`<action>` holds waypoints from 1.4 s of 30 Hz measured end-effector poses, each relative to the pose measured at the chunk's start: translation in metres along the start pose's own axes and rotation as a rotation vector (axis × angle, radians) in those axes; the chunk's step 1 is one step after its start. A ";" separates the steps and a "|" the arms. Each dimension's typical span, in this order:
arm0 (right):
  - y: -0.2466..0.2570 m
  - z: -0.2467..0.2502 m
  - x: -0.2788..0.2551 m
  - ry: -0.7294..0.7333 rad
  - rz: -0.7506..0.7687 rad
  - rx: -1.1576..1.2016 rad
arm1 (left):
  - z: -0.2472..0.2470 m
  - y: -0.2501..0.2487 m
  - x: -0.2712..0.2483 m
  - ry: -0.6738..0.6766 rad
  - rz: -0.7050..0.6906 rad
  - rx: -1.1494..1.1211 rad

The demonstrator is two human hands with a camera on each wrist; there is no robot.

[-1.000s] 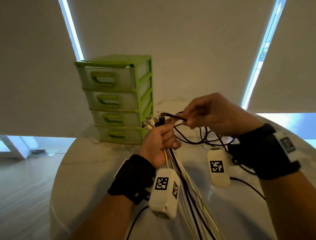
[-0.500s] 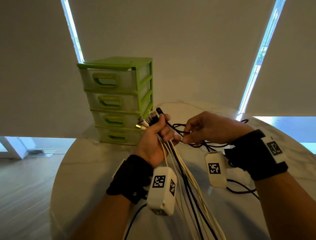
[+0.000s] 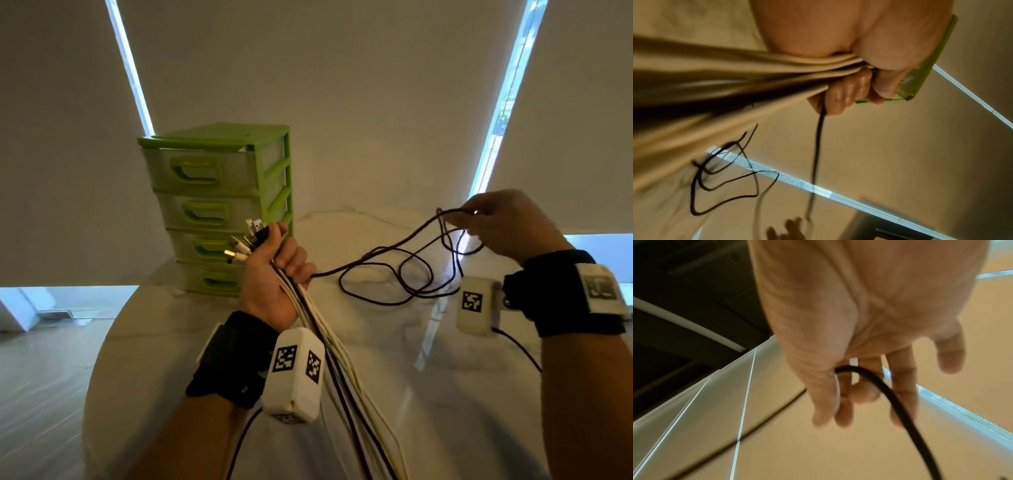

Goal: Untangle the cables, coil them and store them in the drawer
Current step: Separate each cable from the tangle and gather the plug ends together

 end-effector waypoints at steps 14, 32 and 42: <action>0.019 0.069 -0.036 -0.250 0.099 0.436 | -0.005 0.002 -0.003 -0.101 0.012 0.360; 0.008 0.018 -0.133 0.647 -0.093 -0.278 | -0.183 0.024 -0.097 0.670 0.034 0.782; -0.134 0.130 -0.115 0.186 -0.411 -0.602 | -0.175 -0.010 -0.105 0.842 0.023 0.454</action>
Point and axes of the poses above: each hand's wrist, its own x-axis towards the middle knuckle, its own z-axis out of the back of the hand, y = z × x, the point moved 4 cm from there along x, towards the middle knuckle, and after that the axes turned 7 degrees about x, right-handed, at the moved point
